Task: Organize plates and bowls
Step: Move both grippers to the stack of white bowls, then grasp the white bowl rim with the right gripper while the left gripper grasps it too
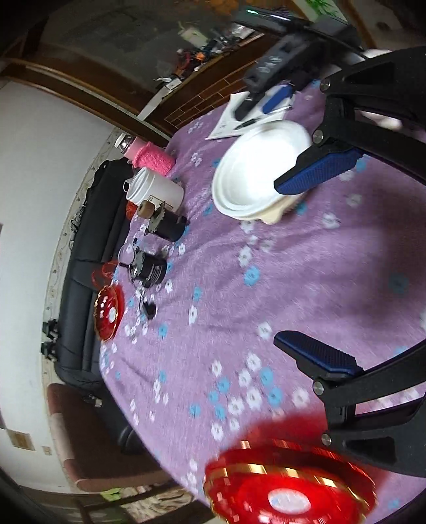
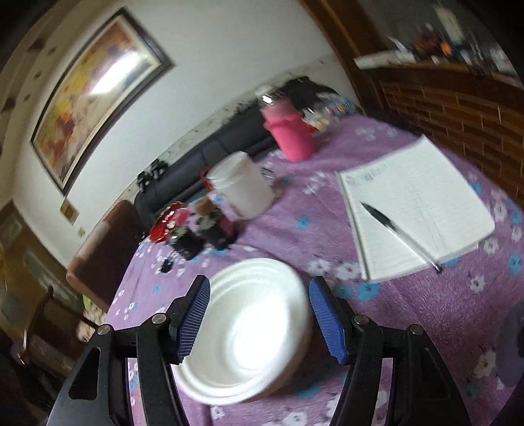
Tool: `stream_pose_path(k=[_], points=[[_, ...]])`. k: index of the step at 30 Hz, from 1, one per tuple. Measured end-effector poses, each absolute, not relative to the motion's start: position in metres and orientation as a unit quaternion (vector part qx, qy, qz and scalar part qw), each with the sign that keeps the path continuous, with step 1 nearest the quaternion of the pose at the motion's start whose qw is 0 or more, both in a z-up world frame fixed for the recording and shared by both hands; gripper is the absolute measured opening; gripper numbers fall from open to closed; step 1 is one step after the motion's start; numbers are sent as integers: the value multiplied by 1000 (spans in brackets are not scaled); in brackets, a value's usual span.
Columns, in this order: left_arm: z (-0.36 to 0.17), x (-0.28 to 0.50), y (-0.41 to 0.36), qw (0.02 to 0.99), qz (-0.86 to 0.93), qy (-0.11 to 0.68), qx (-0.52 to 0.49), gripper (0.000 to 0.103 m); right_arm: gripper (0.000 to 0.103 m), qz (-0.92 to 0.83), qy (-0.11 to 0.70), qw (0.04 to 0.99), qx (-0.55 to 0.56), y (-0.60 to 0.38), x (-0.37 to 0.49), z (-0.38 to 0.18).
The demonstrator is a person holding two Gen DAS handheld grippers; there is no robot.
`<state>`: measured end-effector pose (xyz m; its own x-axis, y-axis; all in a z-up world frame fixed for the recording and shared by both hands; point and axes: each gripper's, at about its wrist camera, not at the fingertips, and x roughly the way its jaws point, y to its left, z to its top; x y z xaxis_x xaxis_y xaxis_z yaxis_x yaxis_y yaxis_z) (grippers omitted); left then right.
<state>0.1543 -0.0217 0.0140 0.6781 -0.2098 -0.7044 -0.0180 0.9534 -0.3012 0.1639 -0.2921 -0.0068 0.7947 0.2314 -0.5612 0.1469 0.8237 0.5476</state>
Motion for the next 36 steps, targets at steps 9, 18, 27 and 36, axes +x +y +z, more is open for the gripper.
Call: stream_pose_path(k=[9, 18, 27, 36], points=[[-7, 224, -48, 874, -95, 421, -223, 70, 49, 31, 339, 889, 305, -306, 169, -23], [-42, 235, -51, 856, -103, 457, -219, 70, 20, 18, 356, 908, 219, -280, 172, -24], [-43, 233, -52, 856, -124, 452, -218, 68, 16, 39, 336, 910, 241, -282, 167, -20], [-41, 234, -55, 845, -159, 456, -227, 44, 12, 91, 306, 895, 311, -292, 158, -12]])
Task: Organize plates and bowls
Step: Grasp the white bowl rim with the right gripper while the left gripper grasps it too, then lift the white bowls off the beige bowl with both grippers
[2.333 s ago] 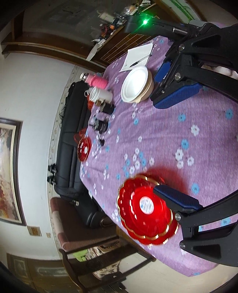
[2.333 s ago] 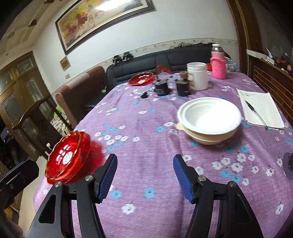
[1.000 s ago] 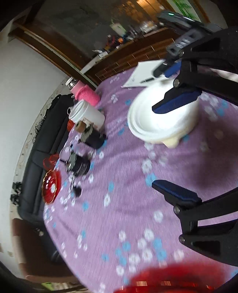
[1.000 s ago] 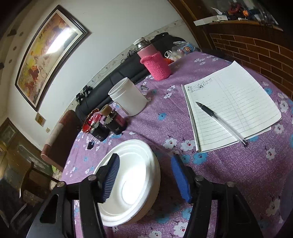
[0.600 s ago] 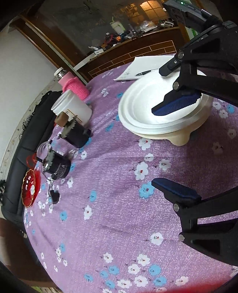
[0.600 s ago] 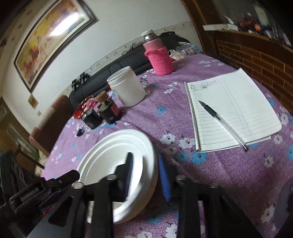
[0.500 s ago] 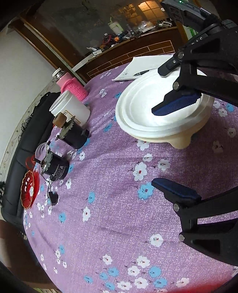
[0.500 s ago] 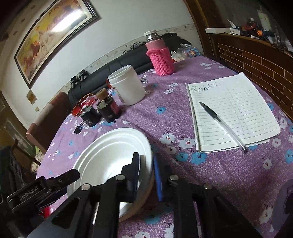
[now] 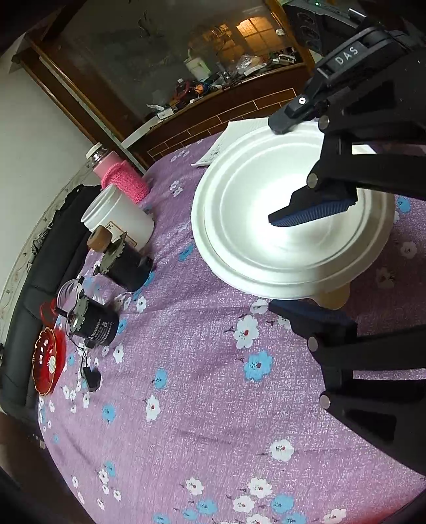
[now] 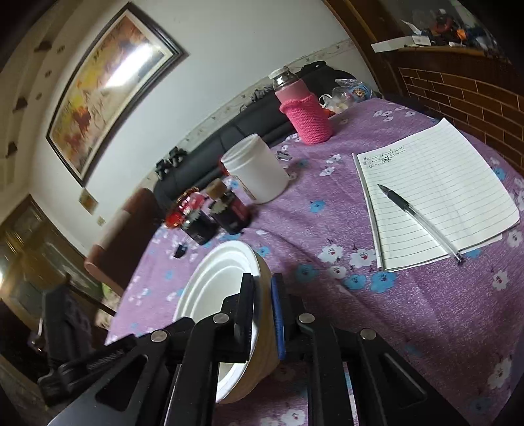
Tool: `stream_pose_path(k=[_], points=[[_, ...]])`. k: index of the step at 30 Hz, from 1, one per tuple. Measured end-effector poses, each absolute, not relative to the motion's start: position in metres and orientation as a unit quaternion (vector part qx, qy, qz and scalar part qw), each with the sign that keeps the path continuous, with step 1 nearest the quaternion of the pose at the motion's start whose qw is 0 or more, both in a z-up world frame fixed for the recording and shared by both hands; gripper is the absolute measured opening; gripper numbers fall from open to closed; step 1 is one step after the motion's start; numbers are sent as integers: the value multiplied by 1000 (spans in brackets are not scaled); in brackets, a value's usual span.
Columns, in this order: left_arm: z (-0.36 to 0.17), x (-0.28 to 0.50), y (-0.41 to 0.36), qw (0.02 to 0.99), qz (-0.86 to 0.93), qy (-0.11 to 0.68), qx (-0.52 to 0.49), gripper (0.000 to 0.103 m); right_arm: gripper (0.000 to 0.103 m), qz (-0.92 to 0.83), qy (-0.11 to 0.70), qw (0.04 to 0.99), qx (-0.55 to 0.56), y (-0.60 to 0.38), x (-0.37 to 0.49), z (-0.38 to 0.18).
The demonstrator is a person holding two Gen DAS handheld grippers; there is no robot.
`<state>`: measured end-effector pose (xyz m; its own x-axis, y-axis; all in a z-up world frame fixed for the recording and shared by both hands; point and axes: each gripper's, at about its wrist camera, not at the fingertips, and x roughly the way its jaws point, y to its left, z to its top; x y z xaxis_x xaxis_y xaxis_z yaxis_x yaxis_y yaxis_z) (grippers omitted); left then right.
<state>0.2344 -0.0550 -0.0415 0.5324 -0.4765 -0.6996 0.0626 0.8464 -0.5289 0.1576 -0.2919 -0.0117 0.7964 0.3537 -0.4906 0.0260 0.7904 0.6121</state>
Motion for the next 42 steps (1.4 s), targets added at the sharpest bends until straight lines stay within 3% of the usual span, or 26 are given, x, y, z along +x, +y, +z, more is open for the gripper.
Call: stream_pose_path(k=[9, 19, 32, 42], points=[[-39, 234, -36, 847, -134, 452, -246, 44, 10, 200, 291, 852, 387, -293, 155, -11], [-47, 239, -20, 840, -117, 456, -270, 44, 11, 289, 280, 839, 367, -267, 150, 3], [12, 197, 2, 891, -103, 353, -265, 47, 11, 307, 272, 832, 373, -266, 145, 8], [21, 147, 22, 905, -56, 349, -237, 53, 14, 370, 313, 791, 373, -246, 151, -1]])
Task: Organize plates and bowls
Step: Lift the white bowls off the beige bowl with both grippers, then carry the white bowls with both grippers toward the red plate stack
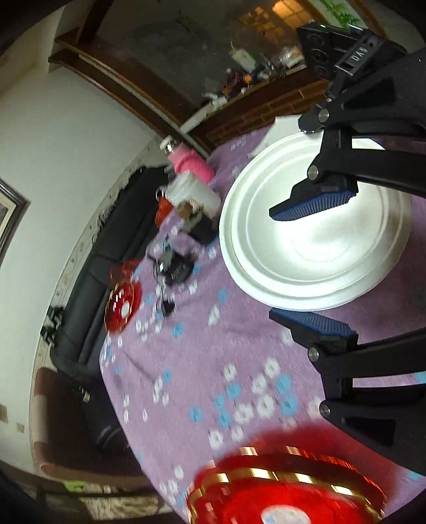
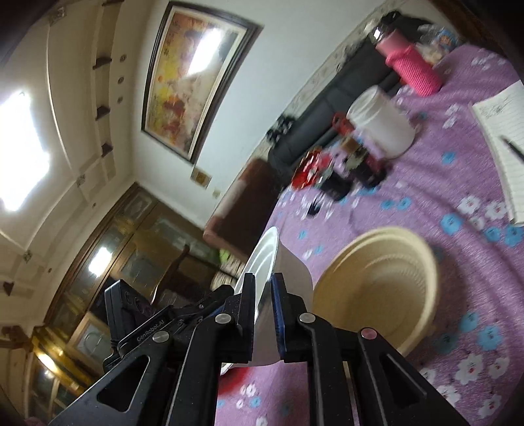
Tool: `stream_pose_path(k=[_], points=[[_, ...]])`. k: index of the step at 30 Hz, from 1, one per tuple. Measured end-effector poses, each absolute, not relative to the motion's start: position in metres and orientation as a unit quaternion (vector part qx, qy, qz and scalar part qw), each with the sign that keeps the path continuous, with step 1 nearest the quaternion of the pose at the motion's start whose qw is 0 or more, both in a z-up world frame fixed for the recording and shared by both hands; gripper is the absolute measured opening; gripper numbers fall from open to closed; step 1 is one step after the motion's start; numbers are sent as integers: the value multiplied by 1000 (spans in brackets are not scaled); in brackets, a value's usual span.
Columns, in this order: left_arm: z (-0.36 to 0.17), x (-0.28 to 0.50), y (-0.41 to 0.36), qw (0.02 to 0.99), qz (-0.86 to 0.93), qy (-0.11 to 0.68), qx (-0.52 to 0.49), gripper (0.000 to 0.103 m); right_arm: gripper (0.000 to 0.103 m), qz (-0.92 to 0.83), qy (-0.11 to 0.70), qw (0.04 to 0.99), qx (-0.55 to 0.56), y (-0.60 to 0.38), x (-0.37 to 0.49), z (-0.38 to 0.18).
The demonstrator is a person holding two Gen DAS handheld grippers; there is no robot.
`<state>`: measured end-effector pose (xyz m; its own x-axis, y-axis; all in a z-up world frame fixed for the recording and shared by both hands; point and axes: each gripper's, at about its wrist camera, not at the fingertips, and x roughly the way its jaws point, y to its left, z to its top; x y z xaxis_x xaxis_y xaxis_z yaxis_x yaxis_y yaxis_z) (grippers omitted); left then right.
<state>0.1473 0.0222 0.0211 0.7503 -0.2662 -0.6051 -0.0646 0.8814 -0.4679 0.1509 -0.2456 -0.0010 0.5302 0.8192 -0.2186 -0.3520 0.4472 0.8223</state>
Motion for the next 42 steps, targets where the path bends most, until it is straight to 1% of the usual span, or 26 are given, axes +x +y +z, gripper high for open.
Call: stream_pose_path(k=[4, 7, 14, 15, 18, 19, 23, 28, 30, 32, 38, 42], points=[[11, 128, 34, 905, -19, 364, -220, 53, 14, 403, 352, 774, 340, -223, 153, -5], [0, 114, 46, 900, 9, 380, -215, 54, 14, 434, 366, 763, 310, -205, 148, -4], [-21, 88, 55, 888, 35, 412, -203, 58, 15, 476, 392, 753, 230, -171, 136, -4], [-23, 87, 54, 886, 35, 417, -200, 58, 16, 475, 394, 755, 224, -170, 135, -5], [-28, 85, 48, 881, 24, 433, -188, 58, 26, 453, 405, 770, 197, -168, 136, -10], [-29, 85, 43, 882, 20, 437, -177, 58, 27, 437, 413, 776, 189, -168, 136, -14], [-26, 83, 34, 882, 3, 441, -167, 58, 27, 390, 435, 788, 195, -173, 132, -25], [-20, 78, 31, 885, -11, 436, -166, 60, 27, 356, 445, 802, 179, -173, 116, -25], [-20, 73, 33, 884, -11, 435, -169, 61, 30, 339, 446, 811, 171, -174, 110, -24], [-21, 70, 36, 884, -7, 434, -171, 64, 32, 321, 442, 821, 164, -174, 106, -24], [-33, 71, 41, 870, -6, 457, -185, 65, 33, 290, 436, 830, 195, -173, 108, -32], [-36, 77, 32, 869, -12, 466, -162, 66, 33, 268, 429, 841, 193, -171, 110, -41]])
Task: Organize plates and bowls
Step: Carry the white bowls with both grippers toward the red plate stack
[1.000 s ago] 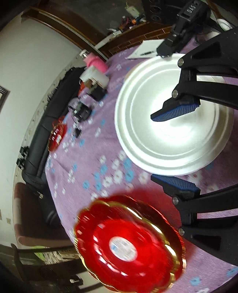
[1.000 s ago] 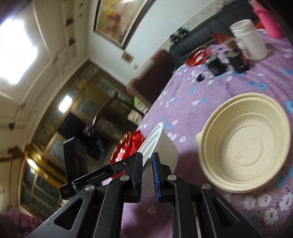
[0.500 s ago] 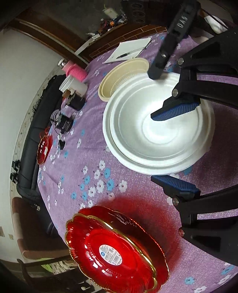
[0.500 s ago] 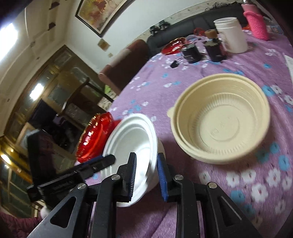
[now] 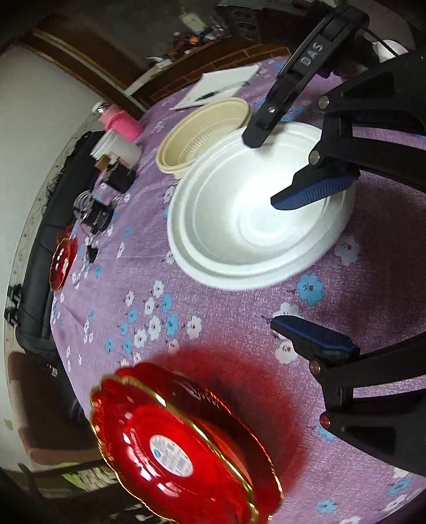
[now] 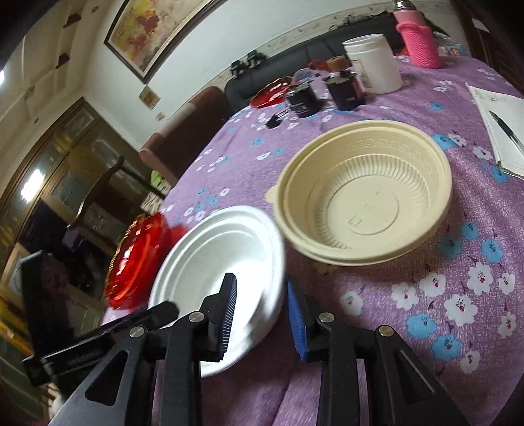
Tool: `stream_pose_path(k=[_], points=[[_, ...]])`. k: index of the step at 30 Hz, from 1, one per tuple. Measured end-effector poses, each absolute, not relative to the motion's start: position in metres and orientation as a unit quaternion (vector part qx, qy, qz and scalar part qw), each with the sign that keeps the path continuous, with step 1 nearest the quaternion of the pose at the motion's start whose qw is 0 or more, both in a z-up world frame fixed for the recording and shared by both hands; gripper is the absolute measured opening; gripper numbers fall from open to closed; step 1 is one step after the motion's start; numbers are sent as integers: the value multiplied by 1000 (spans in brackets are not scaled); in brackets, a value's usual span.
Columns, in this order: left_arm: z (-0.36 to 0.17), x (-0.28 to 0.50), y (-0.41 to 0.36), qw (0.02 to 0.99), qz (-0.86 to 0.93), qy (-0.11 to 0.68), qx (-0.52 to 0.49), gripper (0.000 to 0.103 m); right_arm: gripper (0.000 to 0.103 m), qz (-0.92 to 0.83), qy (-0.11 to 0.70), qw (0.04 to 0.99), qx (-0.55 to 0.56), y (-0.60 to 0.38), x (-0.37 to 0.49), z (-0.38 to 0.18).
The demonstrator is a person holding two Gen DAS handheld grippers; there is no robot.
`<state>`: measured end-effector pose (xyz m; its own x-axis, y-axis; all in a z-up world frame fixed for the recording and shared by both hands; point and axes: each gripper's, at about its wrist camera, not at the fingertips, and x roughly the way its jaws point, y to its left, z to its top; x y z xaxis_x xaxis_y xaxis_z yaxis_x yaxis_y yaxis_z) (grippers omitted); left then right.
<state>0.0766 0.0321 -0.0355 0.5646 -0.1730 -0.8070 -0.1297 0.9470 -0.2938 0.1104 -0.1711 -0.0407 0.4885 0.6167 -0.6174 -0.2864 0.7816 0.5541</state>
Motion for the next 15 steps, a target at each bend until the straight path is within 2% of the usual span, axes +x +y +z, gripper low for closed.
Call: stream_pose_path(k=[3, 7, 15], points=[[-40, 84, 25, 868, -13, 475, -147, 66, 33, 261, 432, 843, 188, -173, 113, -49], [-43, 92, 18, 867, -11, 479, -138, 67, 24, 256, 426, 852, 165, -174, 112, -46], [-44, 107, 9, 871, -11, 472, -136, 68, 24, 255, 433, 851, 155, -174, 111, -48]])
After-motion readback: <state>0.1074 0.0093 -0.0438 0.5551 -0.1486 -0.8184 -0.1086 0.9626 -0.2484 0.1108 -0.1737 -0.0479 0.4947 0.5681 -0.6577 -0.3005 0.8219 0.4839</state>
